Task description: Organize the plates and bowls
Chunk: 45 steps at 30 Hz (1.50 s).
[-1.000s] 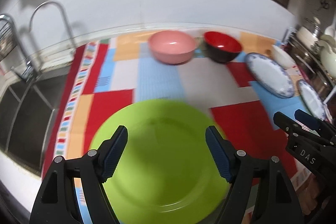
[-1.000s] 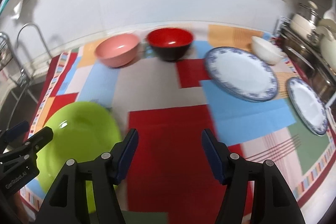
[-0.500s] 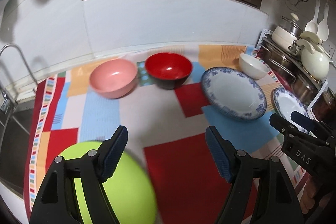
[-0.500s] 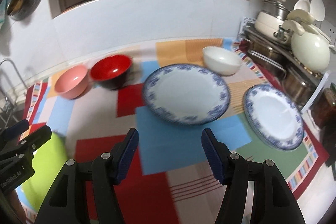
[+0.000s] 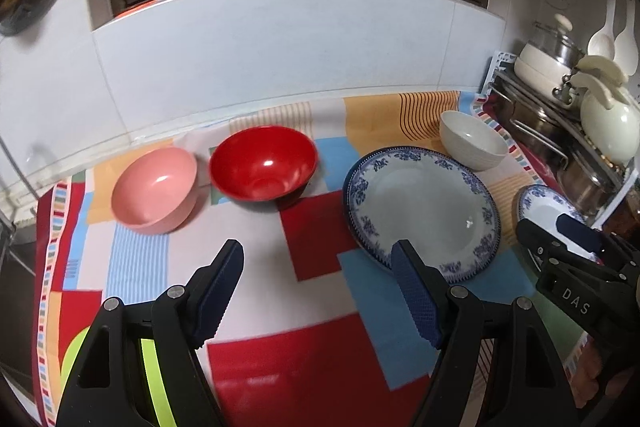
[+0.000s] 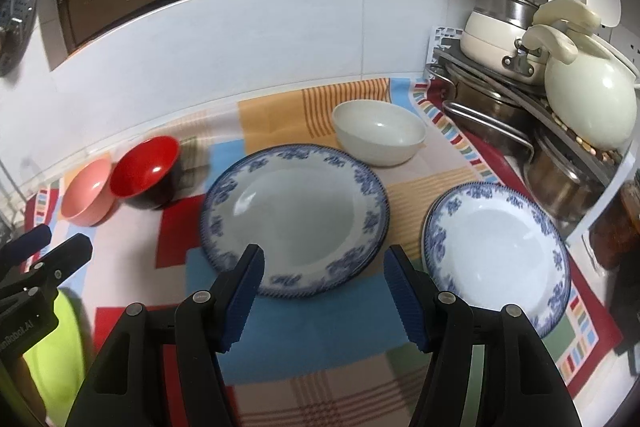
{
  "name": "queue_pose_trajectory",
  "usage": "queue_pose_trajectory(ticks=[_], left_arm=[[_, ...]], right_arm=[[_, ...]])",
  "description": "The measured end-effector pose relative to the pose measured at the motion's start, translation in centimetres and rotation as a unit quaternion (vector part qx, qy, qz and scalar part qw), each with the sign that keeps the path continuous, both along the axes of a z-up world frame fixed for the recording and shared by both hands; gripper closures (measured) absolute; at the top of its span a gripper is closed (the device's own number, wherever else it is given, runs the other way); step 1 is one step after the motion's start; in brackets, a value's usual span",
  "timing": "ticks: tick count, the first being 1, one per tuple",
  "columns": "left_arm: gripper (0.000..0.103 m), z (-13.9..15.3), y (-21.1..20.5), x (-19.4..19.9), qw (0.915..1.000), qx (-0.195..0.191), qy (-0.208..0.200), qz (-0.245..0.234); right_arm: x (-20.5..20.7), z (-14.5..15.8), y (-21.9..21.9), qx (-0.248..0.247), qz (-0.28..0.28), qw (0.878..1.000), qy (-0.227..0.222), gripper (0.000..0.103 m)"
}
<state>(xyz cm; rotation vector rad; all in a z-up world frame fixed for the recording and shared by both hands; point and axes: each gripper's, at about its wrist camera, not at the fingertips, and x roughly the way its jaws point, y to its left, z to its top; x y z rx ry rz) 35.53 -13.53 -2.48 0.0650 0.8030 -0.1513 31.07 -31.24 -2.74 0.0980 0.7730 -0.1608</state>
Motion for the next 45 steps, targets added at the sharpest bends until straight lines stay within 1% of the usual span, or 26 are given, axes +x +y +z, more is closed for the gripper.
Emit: queue_pose_trajectory(ticks=[5, 9, 18, 27, 32, 41, 45], left_arm=[[0.027, -1.5, -1.7, 2.8, 0.9999, 0.007, 0.014, -0.005], [0.027, -2.8, -2.9, 4.7, 0.9997, 0.01, 0.023, -0.006], [0.028, -6.2, -4.7, 8.7, 0.9986, 0.017, 0.05, -0.003], [0.029, -8.7, -5.9, 11.2, 0.9976, 0.026, 0.064, 0.003], [0.032, -9.4, -6.3, 11.9, 0.9972, 0.03, 0.069, 0.004], [0.042, -10.5, -6.7, 12.9, 0.9962, 0.029, 0.082, 0.002], [0.052, -11.0, -6.6, 13.1, 0.9956, 0.03, 0.088, 0.0]], right_arm=[[2.2, -1.3, -1.7, 0.003, -0.016, 1.0, 0.001, 0.04], [4.4, -2.6, -3.2, 0.015, -0.024, 0.999, 0.014, 0.04], [8.0, -5.6, -5.6, 0.019, -0.042, 0.998, 0.04, 0.04], [10.6, -8.4, -7.2, 0.033, -0.053, 0.996, 0.067, 0.04], [11.4, -9.1, -7.7, 0.035, -0.053, 0.995, 0.074, 0.04], [12.2, -9.4, -8.5, 0.042, -0.055, 0.995, 0.076, 0.04], [12.5, -9.4, -8.5, 0.035, -0.05, 0.995, 0.079, 0.043]])
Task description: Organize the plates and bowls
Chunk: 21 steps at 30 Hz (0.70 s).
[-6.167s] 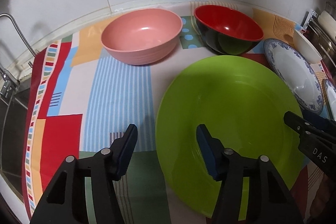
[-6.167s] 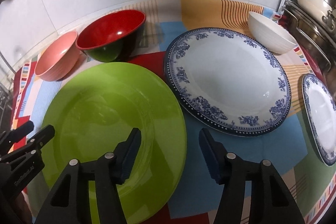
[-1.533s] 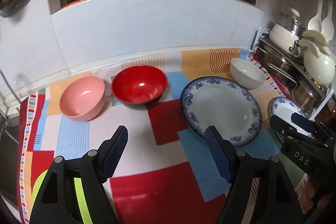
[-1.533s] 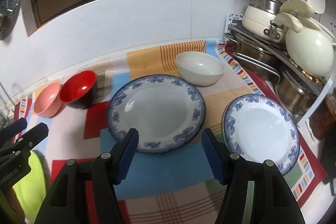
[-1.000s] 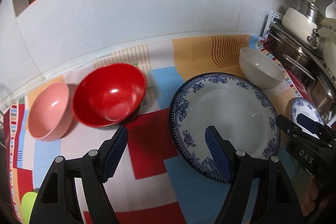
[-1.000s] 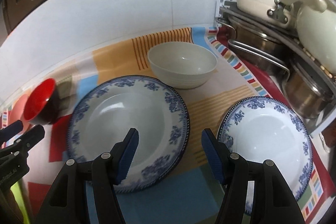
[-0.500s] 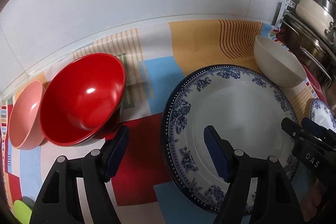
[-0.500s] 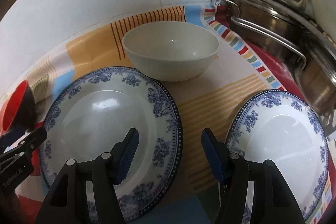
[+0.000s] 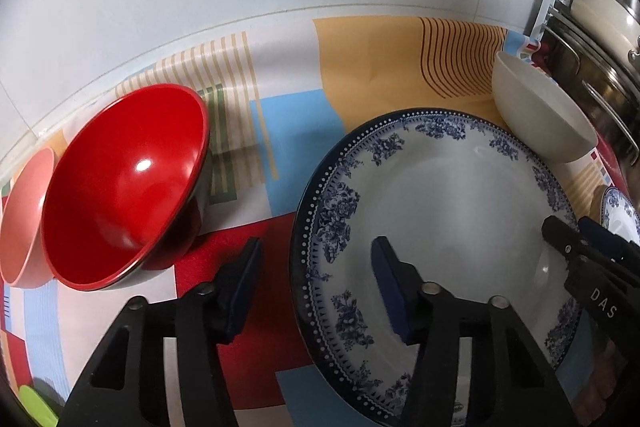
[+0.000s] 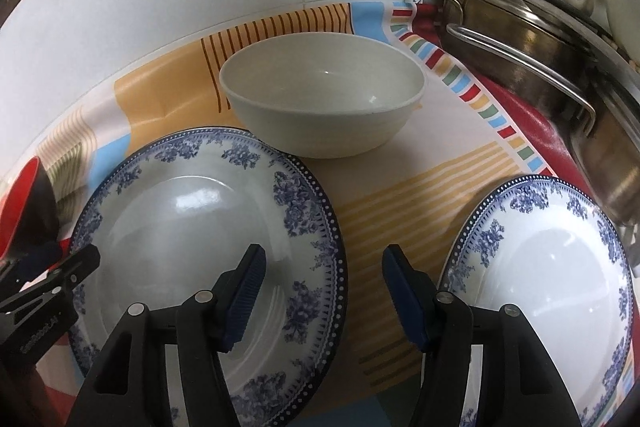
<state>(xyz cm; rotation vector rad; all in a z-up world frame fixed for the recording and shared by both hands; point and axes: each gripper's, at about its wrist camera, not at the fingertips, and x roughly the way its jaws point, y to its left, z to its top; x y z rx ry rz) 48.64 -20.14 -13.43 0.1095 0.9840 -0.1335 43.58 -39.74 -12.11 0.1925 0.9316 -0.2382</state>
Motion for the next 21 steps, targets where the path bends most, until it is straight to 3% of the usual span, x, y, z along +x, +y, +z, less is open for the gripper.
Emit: queue_pose_trajectory(ticks=[8, 21], left_arm=[[0.066, 0.0, -0.49, -0.04, 0.9999, 0.0, -0.001, -0.013], [0.068, 0.49, -0.52, -0.26, 0.9999, 0.007, -0.014, -0.007]], right_arm=[[0.27, -0.09, 0.48, -0.007, 0.018, 1.0, -0.007, 0.064], [-0.29, 0.09, 1.03, -0.009, 0.023, 1.0, -0.006, 0.067]])
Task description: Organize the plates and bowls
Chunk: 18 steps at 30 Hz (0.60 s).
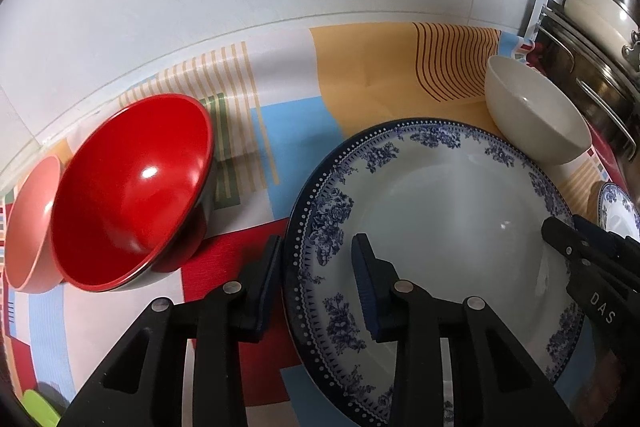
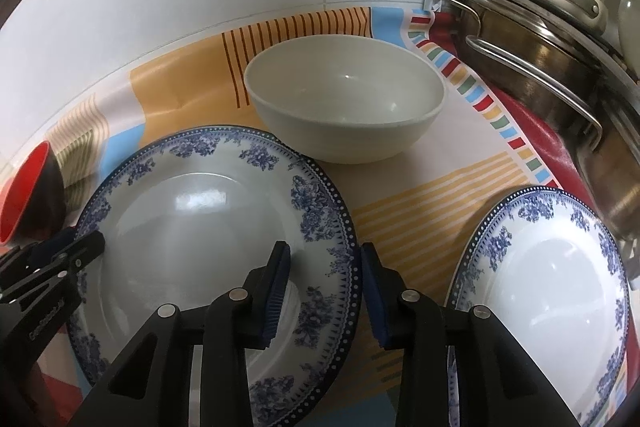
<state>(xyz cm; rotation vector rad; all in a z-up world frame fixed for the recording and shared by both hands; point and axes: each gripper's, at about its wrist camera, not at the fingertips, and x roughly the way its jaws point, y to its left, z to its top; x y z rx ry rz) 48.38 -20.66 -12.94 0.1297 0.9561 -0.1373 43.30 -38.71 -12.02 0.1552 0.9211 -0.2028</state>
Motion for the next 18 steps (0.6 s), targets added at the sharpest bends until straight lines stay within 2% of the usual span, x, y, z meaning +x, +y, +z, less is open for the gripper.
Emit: queue_pose_trajectory(ticks=[10, 18], left_arm=[[0.068, 1.0, 1.3, -2.5, 1.0, -0.006, -0.002, -0.001], [0.068, 3.2, 3.2, -5.8, 0.9997, -0.018, -0.016, 0.003]], right_arm=[[-2.3, 0.8, 1.3, -0.004, -0.001, 1.0, -0.004, 0.067], [-5.1, 3.0, 3.0, -0.021, 0.002, 1.0, -0.023, 0.067]])
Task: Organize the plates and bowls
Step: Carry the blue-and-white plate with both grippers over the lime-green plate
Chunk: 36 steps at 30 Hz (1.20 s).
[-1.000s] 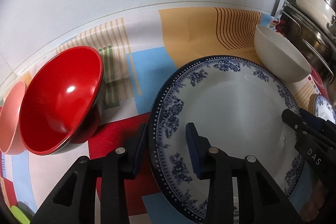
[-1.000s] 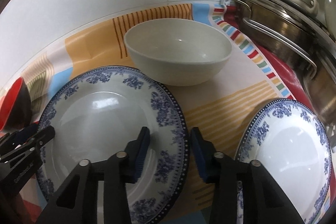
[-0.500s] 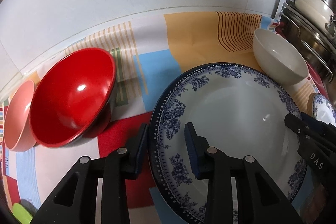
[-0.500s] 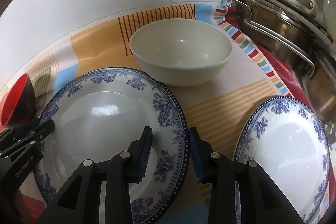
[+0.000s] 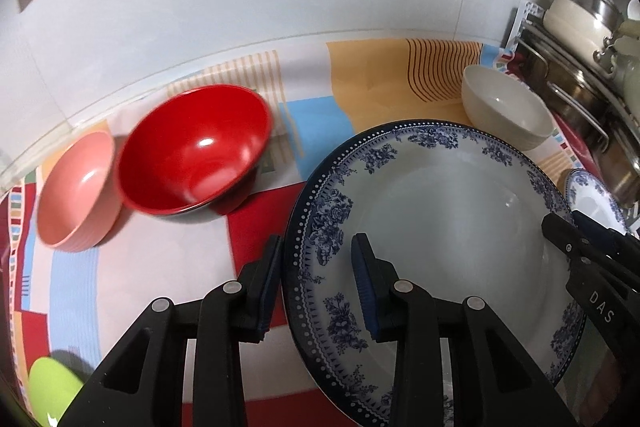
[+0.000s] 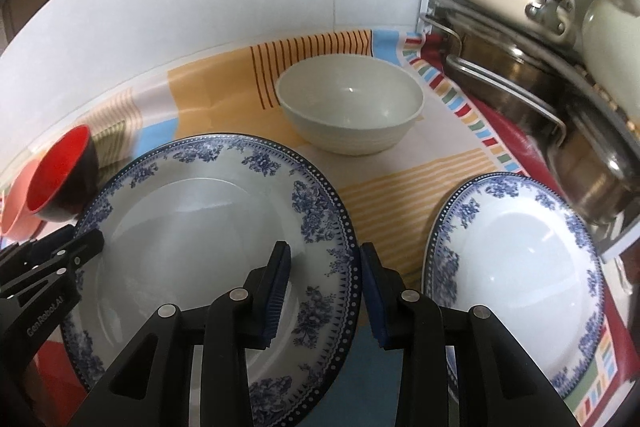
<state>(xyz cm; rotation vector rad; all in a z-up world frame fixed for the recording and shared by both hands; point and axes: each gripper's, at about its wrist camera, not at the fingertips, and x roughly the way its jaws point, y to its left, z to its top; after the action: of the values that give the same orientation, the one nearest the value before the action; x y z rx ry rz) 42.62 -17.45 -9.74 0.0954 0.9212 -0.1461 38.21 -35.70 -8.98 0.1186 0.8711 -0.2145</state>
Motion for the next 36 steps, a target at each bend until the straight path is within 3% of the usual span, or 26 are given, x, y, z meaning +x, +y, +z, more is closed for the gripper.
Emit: queue_pose_trajectory(ticks=[18, 36], left_arm=[[0.068, 5.0, 8.2, -8.0, 0.9968, -0.022, -0.041, 0.065], [0.068, 6.3, 19.6, -16.0, 0.9885, -0.02, -0.049, 0.142]], right_arm=[[-5.8, 5.9, 7.4, -0.03, 0.057, 0.997, -0.049, 0.067], [-10.5, 7.2, 18.8, -0.032, 0.137, 0.988, -0.066, 0.067]])
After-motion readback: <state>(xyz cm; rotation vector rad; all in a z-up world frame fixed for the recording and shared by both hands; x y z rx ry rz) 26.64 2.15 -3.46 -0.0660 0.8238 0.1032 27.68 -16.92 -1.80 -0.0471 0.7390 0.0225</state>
